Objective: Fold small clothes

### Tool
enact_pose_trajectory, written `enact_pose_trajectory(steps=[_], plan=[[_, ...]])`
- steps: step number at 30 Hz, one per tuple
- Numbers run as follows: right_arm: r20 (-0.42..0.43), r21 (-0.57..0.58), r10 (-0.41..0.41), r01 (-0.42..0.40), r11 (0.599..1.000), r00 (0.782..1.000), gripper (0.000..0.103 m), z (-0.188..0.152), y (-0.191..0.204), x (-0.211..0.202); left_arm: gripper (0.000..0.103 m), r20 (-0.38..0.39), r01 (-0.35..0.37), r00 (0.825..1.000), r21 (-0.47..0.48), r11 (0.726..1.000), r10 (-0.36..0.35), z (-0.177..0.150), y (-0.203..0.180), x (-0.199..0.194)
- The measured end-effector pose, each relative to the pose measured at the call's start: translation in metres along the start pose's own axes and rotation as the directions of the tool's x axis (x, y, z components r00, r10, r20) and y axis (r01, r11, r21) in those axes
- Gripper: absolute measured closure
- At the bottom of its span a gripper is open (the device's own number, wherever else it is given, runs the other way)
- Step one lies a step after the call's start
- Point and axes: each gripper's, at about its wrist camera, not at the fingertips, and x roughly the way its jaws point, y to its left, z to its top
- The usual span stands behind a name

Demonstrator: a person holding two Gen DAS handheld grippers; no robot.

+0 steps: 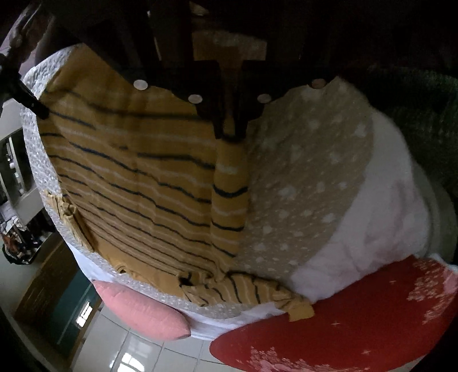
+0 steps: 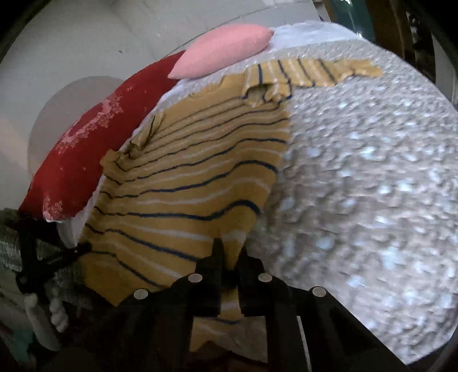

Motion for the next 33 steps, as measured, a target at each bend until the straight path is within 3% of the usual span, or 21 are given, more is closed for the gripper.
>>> enact_pose_trajectory(steps=[4,7,9,10,11,12,13,19,26,33], plan=[[-0.043,-0.005,-0.039,0.039,0.999,0.998,0.098,-0.027,-0.010,-0.011,0.097,-0.019,-0.022,1.000,-0.047,0.999,0.021,-0.013,0.020,-0.005],[-0.017,-0.008,-0.087,0.087,0.996,0.996,0.096,-0.032,-0.020,-0.022,0.097,-0.010,-0.019,1.000,-0.090,0.996,0.018,-0.015,0.037,-0.009],[0.020,0.046,-0.096,0.095,0.994,0.995,0.083,-0.017,-0.036,-0.030,0.095,0.019,-0.035,0.999,-0.100,0.994,0.037,-0.011,0.043,-0.014],[0.040,0.076,-0.097,0.094,0.993,0.994,0.065,-0.007,-0.045,-0.034,0.093,0.035,-0.039,0.999,-0.099,0.994,0.042,-0.009,0.042,-0.018],[0.075,0.109,-0.100,0.091,0.990,0.992,0.048,0.005,-0.055,-0.037,0.083,0.053,-0.040,0.998,-0.097,0.994,0.045,-0.007,0.039,-0.021],[0.112,0.132,-0.103,0.088,0.987,0.988,0.042,0.017,-0.061,-0.038,0.071,0.067,-0.041,0.997,-0.092,0.995,0.047,-0.005,0.036,-0.023],[0.142,0.152,-0.111,0.089,0.984,0.984,0.039,0.027,-0.069,-0.037,0.065,0.083,-0.044,0.995,-0.085,0.995,0.051,-0.003,0.032,-0.025],[0.173,0.274,-0.168,0.116,0.955,0.971,0.039,0.097,-0.100,0.005,0.047,0.134,-0.057,0.990,0.012,0.998,0.055,0.006,-0.005,-0.028],[0.143,0.333,-0.208,0.151,0.931,0.968,0.039,0.148,-0.111,0.053,0.044,0.162,-0.056,0.986,0.092,0.994,0.041,0.018,-0.031,-0.023],[0.139,0.312,-0.350,0.295,0.903,0.926,0.039,0.200,-0.115,0.090,0.044,0.152,-0.056,0.988,0.095,0.994,0.041,0.023,-0.035,-0.016]])
